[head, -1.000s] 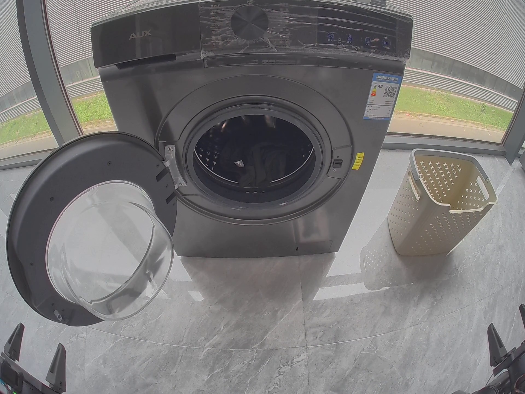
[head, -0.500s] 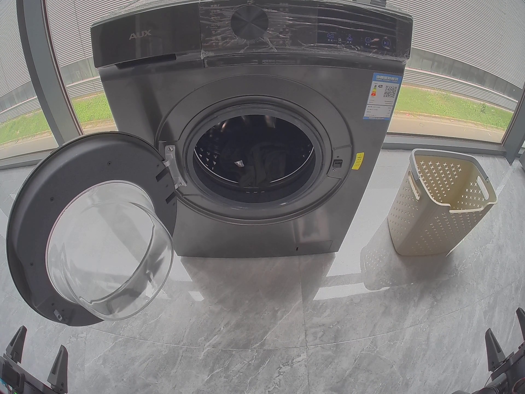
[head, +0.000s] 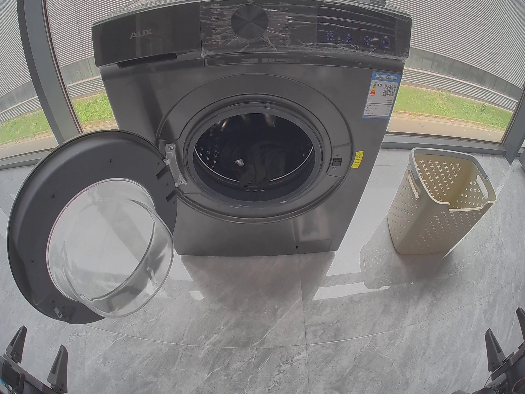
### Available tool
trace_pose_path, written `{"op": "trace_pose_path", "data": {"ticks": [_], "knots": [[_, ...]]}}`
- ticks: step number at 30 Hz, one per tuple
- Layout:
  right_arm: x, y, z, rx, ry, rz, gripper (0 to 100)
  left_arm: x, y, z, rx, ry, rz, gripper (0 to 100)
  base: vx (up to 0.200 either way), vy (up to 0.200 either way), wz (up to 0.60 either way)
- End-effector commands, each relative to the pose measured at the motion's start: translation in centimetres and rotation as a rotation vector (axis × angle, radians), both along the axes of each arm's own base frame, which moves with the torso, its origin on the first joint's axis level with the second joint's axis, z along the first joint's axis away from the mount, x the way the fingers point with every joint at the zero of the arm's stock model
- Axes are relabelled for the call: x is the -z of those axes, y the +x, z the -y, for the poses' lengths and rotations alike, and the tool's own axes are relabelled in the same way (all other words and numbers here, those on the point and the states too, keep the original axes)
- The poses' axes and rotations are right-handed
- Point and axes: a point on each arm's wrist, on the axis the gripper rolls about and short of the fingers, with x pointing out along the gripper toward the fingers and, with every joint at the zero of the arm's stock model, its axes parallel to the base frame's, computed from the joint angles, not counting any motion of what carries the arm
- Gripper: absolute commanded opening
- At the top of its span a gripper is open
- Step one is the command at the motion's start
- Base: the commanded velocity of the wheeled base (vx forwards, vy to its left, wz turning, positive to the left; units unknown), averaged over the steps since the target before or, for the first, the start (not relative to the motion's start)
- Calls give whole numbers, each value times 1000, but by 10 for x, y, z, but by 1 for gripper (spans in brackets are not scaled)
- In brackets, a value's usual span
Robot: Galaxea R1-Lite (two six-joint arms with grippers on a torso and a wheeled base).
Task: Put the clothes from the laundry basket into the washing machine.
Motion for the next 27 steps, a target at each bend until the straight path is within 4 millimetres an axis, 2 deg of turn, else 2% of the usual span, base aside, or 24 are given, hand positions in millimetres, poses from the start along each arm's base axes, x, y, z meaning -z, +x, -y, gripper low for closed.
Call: {"op": "trace_pose_path", "data": {"ticks": [1, 5, 27], "knots": [[5, 1, 0, 0, 0, -20, 100, 5, 1, 0, -1, -1, -10, 100, 0, 0, 0], [5, 1, 0, 0, 0, -20, 100, 5, 1, 0, 0, 16, -10, 100, 0, 0, 0], [5, 1, 0, 0, 0, -20, 100, 5, 1, 0, 13, 8, -10, 100, 0, 200, 0]]}}
